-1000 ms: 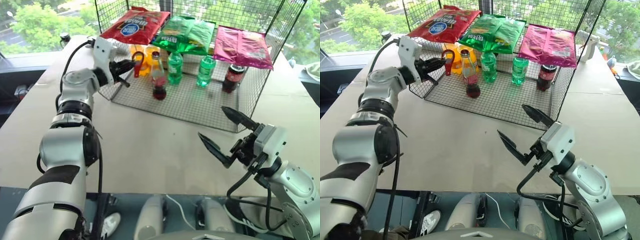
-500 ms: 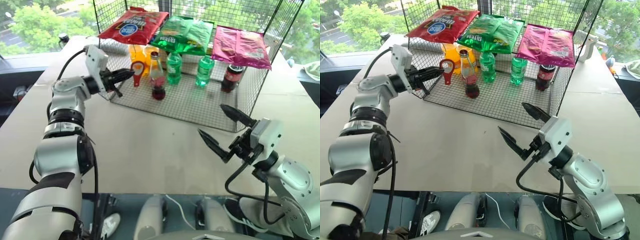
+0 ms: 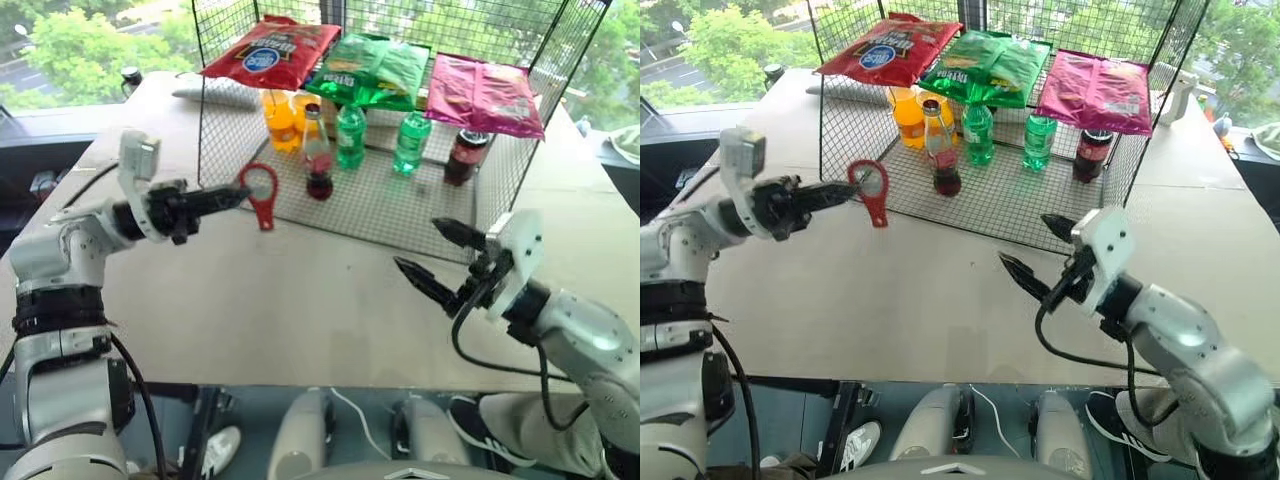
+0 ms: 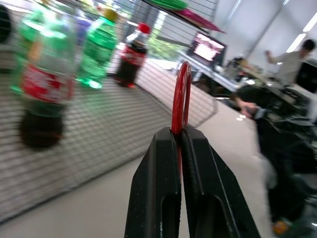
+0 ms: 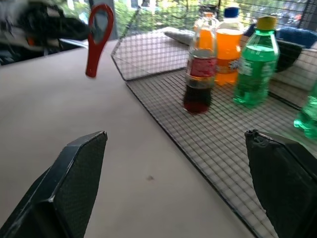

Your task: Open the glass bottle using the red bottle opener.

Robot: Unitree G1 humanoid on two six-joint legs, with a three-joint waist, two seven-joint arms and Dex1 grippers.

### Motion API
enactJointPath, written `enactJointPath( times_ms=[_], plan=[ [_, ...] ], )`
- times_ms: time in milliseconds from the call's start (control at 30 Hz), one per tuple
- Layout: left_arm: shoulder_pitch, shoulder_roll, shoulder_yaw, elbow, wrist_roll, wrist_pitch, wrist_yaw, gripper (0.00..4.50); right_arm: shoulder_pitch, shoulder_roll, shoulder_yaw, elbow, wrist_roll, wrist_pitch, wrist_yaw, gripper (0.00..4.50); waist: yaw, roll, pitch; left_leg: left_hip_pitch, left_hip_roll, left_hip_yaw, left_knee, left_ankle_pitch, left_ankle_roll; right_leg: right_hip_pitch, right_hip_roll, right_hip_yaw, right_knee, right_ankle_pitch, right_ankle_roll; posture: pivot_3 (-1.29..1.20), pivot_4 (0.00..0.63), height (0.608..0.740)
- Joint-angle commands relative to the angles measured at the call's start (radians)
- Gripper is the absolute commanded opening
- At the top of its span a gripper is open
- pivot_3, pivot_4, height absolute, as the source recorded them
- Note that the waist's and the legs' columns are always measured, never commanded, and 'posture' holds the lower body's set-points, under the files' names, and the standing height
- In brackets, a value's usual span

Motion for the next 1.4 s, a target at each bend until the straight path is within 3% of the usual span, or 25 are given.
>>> enactJointPath(
  times_ms=[33, 200, 367, 667, 1167, 1200, 1267, 1400],
  plan=[
    [-0.01, -0.083, -0.03, -0.173, -0.102, 0.094, 0.082, 0.07, -0.091, -0.037, -0.037, 0.06, 0.259, 0.154, -0.028, 4.5, 0.003, 0.0, 0.0, 0.0, 0.0, 0.0, 0.0, 0.0, 0.0, 0.0, 0.0, 0.0, 0.0, 0.0, 0.0, 0.0, 0.15, 0.74],
    [-0.053, -0.224, -0.087, -0.236, -0.133, 0.09, 0.173, 0.07, -0.241, -0.001, -0.011, 0.191, 0.528, 0.247, -0.185, 4.5, -0.003, 0.0, 0.0, -0.001, -0.001, 0.001, 0.0, 0.0, 0.0, 0.0, 0.0, 0.001, 0.0, 0.0, 0.0, 0.0, 0.15, 0.74],
    [-0.072, -0.317, -0.149, -0.242, -0.134, 0.065, 0.196, 0.07, -0.32, 0.078, 0.02, 0.291, 0.628, 0.245, -0.36, 4.5, -0.01, 0.001, 0.0, 0.0, -0.001, 0.002, -0.001, 0.0, 0.0, 0.0, 0.002, 0.002, 0.001, 0.0, 0.0, 0.0, 0.15, 0.74],
    [-0.068, -0.355, -0.194, -0.235, -0.135, 0.027, 0.192, 0.07, -0.352, 0.115, 0.052, 0.341, 0.749, 0.212, -0.524, 4.5, -0.012, 0.001, 0.0, -0.001, -0.001, 0.002, -0.001, 0.0, 0.001, 0.0, 0.002, 0.003, 0.0, 0.001, 0.001, 0.0, 0.15, 0.74],
    [-0.072, -0.338, -0.191, -0.215, -0.137, 0.024, 0.165, 0.07, -0.356, 0.085, 0.097, 0.328, 0.808, 0.196, -0.544, 4.5, -0.018, 0.001, 0.0, -0.001, -0.001, 0.002, -0.001, 0.0, 0.001, -0.001, 0.002, 0.003, 0.0, 0.0, 0.0, 0.0, 0.15, 0.74],
    [-0.071, -0.336, -0.189, -0.216, -0.142, 0.031, 0.163, 0.0, -0.354, 0.082, 0.098, 0.326, 0.808, 0.194, -0.54, 3.98, -0.018, 0.001, 0.0, -0.001, -0.001, 0.002, -0.001, 0.0, 0.001, -0.001, 0.002, 0.003, 0.0, 0.0, 0.0, 0.0, 0.15, 0.74],
    [-0.07, -0.332, -0.186, -0.214, -0.146, 0.037, 0.161, 0.0, -0.349, 0.076, 0.099, 0.322, 0.812, 0.19, -0.534, 3.4, -0.019, 0.001, 0.0, -0.001, -0.001, 0.002, -0.001, 0.0, 0.001, -0.001, 0.002, 0.003, 0.0, 0.0, 0.0, 0.0, 0.15, 0.74],
    [-0.074, -0.327, -0.182, -0.204, -0.149, 0.041, 0.164, 0.0, -0.344, 0.068, 0.102, 0.317, 0.814, 0.187, -0.528, 3.4, -0.02, 0.001, 0.0, -0.001, -0.001, 0.002, -0.001, 0.0, 0.001, -0.001, 0.002, 0.003, 0.0, 0.0, 0.0, 0.0, 0.15, 0.74]
  ],
)
